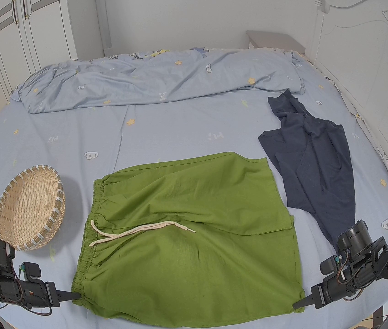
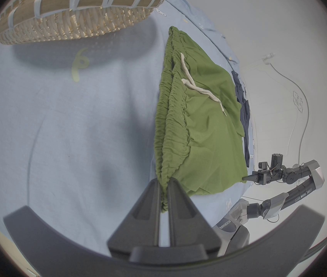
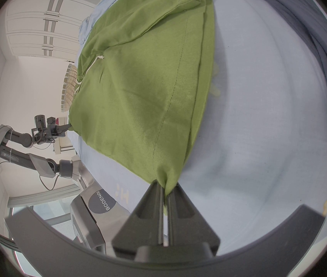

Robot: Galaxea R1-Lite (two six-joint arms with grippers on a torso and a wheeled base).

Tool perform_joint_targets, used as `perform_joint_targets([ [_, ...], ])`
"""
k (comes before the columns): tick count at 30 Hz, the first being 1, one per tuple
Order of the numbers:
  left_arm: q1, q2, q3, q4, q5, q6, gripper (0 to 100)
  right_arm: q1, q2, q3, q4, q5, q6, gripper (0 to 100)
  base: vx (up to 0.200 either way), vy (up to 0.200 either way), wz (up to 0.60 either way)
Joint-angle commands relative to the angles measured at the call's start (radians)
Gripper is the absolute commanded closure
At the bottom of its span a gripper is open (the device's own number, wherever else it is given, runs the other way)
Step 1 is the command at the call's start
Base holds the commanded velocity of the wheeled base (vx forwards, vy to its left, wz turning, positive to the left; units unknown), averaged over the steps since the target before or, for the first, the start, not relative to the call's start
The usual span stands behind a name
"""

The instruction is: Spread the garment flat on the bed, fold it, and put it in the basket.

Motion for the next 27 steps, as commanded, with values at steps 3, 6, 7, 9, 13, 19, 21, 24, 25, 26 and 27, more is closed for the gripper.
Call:
perform_joint_targets([
  [3,0.027,0.013,-0.004,-0.001,0.002,0.033,100,-0.007,-0.093,0.048,0.043,-0.003,-0.01,100,0.0,0.0,0.0],
  [6,0.043,0.025,-0.004,0.001,0.002,0.07,100,-0.031,-0.16,0.042,0.157,-0.005,-0.035,100,0.0,0.0,0.0],
  [7,0.049,0.03,-0.004,0.001,0.002,0.077,100,-0.036,-0.175,0.042,0.184,-0.005,-0.044,100,0.0,0.0,0.0],
  [9,0.054,0.037,-0.004,0.001,0.003,0.087,100,-0.045,-0.189,0.047,0.212,-0.006,-0.053,100,0.0,0.0,0.0],
  [13,0.067,0.041,-0.001,0.004,0.003,0.111,100,-0.062,-0.206,0.067,0.232,-0.006,-0.061,100,0.0,0.0,0.0],
  [19,0.073,0.008,0.039,0.015,0.005,0.15,100,-0.048,-0.205,0.12,0.229,-0.001,-0.062,100,0.0,0.0,0.0],
  [21,0.073,0.005,0.039,0.062,0.006,0.165,100,-0.036,-0.201,0.134,0.226,-0.001,-0.062,100,0.0,0.0,0.0],
  [24,0.073,0.005,0.039,0.081,0.017,0.188,100,-0.036,-0.185,0.143,0.221,0.002,-0.061,100,0.0,0.0,0.0],
  [25,0.073,0.005,0.039,0.081,0.025,0.189,100,-0.037,-0.174,0.143,0.218,0.002,-0.061,100,0.0,0.0,0.0],
  [26,0.077,0.005,0.039,0.081,0.028,0.191,100,-0.037,-0.168,0.145,0.207,0.002,-0.061,100,0.0,0.0,0.0],
  [27,0.078,0.005,0.039,0.081,0.028,0.191,100,-0.037,-0.165,0.146,0.201,0.002,-0.061,100,0.0,0.0,0.0],
])
